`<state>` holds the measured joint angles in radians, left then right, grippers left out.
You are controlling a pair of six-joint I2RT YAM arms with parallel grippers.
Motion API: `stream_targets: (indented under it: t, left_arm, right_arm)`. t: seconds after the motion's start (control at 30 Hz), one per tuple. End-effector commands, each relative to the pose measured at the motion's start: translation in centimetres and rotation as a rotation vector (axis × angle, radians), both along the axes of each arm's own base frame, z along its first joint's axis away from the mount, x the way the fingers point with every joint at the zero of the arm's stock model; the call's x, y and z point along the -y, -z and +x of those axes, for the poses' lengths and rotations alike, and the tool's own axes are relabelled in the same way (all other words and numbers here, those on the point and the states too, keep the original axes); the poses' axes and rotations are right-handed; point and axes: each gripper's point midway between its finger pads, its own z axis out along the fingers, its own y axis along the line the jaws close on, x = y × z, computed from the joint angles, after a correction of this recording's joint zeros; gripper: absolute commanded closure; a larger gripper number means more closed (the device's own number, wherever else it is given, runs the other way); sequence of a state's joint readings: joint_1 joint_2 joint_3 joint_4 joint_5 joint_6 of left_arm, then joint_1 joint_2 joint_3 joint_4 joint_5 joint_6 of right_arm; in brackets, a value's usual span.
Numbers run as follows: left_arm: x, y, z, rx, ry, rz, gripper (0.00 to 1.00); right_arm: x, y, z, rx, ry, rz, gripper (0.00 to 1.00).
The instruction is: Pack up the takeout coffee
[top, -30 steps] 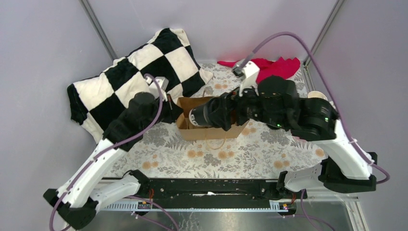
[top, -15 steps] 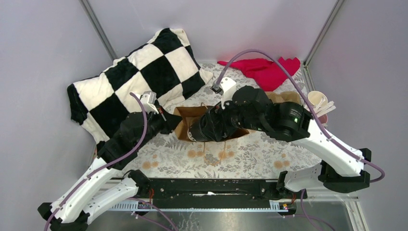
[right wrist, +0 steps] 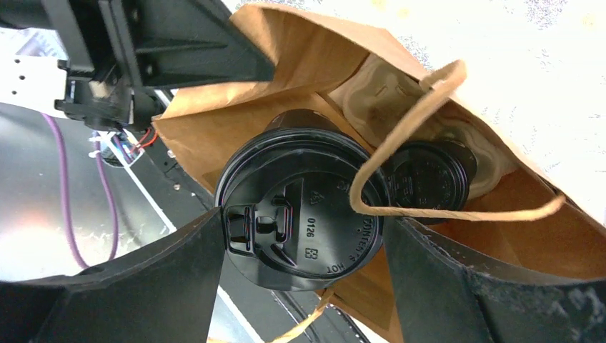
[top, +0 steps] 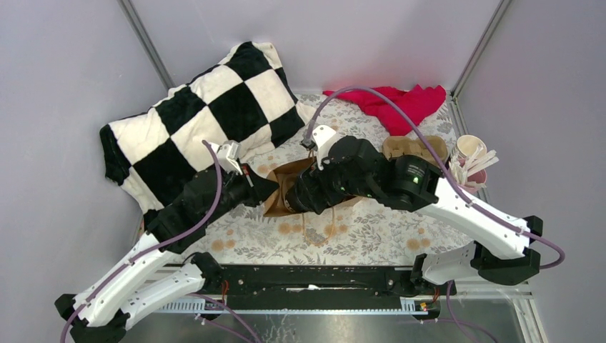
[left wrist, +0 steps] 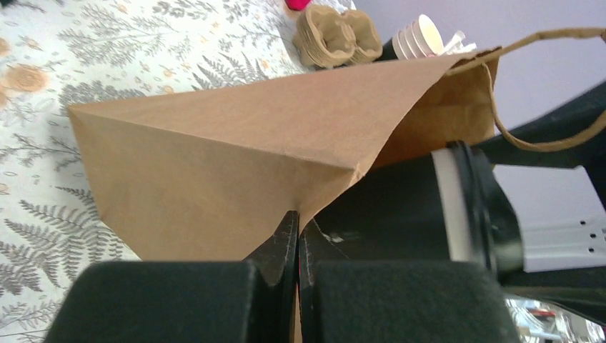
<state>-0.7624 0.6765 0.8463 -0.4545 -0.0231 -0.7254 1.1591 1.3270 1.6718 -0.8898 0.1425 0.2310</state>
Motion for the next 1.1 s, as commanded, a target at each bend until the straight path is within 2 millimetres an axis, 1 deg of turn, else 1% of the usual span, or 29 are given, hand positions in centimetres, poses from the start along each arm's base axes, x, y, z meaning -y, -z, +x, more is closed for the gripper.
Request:
stream_targets:
  t: [0.0,0.07,0.17,0.27,0.5,0.57,0.67,0.77,0.87,0.9,0.97,1.07]
  left_arm:
    - [0.9,1.5,-1.0,-0.054,0.034,0.014,1.00]
    - [1.3,1.9,-1.2,-0.065,0.048,0.022,1.00]
    - [2.0,2.4,-1.5,-0.072,0.052,0.045,1.00]
    - [2.5,2.4,-1.6,-0.072,0.039,0.053,1.00]
    - [3.3,2.7,-1.9,-0.072,0.012,0.067,1.00]
    - [3.2,2.7,-1.9,-0.070,-0.008,0.059,1.00]
    - [3.1,2.6,-2.0,-0.068,-0.029,0.042,1.00]
    - [2.6,2.6,-1.9,-0.079,-0.063,0.025,1.00]
    - [2.3,2.4,-1.9,-0.094,-0.085,0.005,1.00]
    - [2.4,2.4,-1.9,-0.096,-0.084,0.004,1.00]
    - [2.3,2.6,-2.0,-0.100,-0.082,0.010,1.00]
    - [2.4,2.9,-2.1,-0.109,-0.075,0.018,1.00]
  right_arm:
    - [-0.9,0.4,1.1,0.077,-0.003,-0.023,0.26]
    - [-1.0,1.3,1.4,0.087,-0.004,-0.049,0.26]
    - [-1.5,2.0,1.6,0.091,-0.012,-0.066,0.26]
    - [-1.8,2.5,1.5,0.081,-0.016,-0.075,0.26]
    - [-1.6,1.8,2.0,0.096,0.006,-0.091,0.25]
    - [-1.7,2.5,2.3,0.108,0.008,-0.104,0.25]
    - [-1.5,4.0,3.0,0.149,0.026,-0.120,0.25]
    - [-1.0,4.9,3.7,0.195,0.058,-0.104,0.25]
    - [-0.6,5.9,3.9,0.222,0.072,-0.069,0.26]
    - [-0.3,6.9,3.9,0.223,0.081,-0.075,0.26]
    - [0.0,7.4,4.1,0.240,0.100,-0.052,0.26]
    - [0.2,7.4,4.7,0.273,0.147,-0.007,0.26]
